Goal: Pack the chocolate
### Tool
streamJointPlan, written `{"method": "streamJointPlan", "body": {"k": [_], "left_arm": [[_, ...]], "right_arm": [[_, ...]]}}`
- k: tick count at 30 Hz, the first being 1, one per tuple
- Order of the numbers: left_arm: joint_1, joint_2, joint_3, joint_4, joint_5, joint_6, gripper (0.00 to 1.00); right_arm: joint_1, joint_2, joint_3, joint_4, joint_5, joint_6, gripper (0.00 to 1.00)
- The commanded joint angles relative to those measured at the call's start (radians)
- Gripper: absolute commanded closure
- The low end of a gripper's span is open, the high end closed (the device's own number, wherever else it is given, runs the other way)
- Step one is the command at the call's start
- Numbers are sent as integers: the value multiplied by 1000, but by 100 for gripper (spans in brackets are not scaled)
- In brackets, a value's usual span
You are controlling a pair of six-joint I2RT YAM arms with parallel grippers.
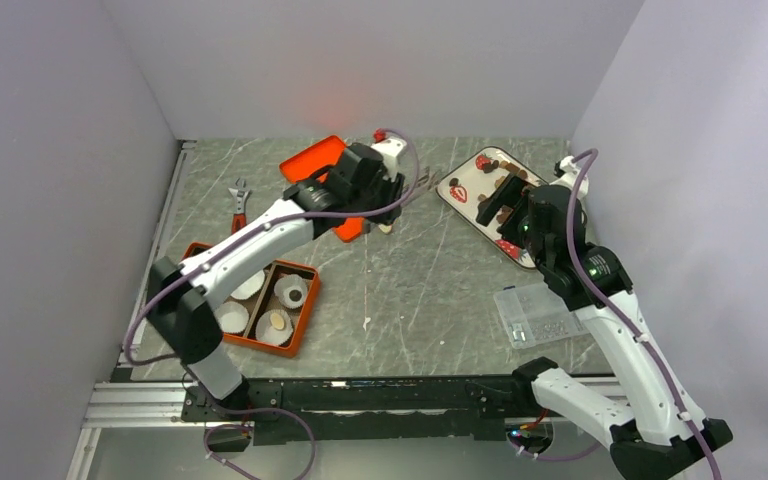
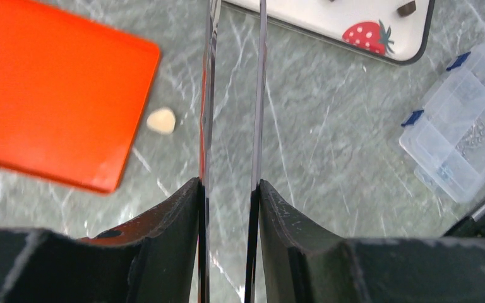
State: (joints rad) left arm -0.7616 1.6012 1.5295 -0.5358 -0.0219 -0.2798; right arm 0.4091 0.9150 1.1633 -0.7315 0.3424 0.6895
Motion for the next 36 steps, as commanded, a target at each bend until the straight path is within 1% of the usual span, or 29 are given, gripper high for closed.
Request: {"method": "streamJointPlan", "body": {"k": [1,6,15,18,26,36], "left_arm": [[-23,120,134,143,51,94,59],[-56,281,271,163,50,157,58],[-103,508,462,177,24,221,57],[-114,577,513,173,-22,234,57],[-120,697,618,161,-65,229,56],[-121,808,713,145,-59,216,55]], "right_arm": [[2,-44,67,-33,119,30,0],[2,-63,87,-33,152,33,0],[2,-64,109,-58,134,22,0],[2,-69,106,-65,126,19,0],[2,-79,96,-80,108,10,0],[2,-90,85,-87,95,-2,0]]}}
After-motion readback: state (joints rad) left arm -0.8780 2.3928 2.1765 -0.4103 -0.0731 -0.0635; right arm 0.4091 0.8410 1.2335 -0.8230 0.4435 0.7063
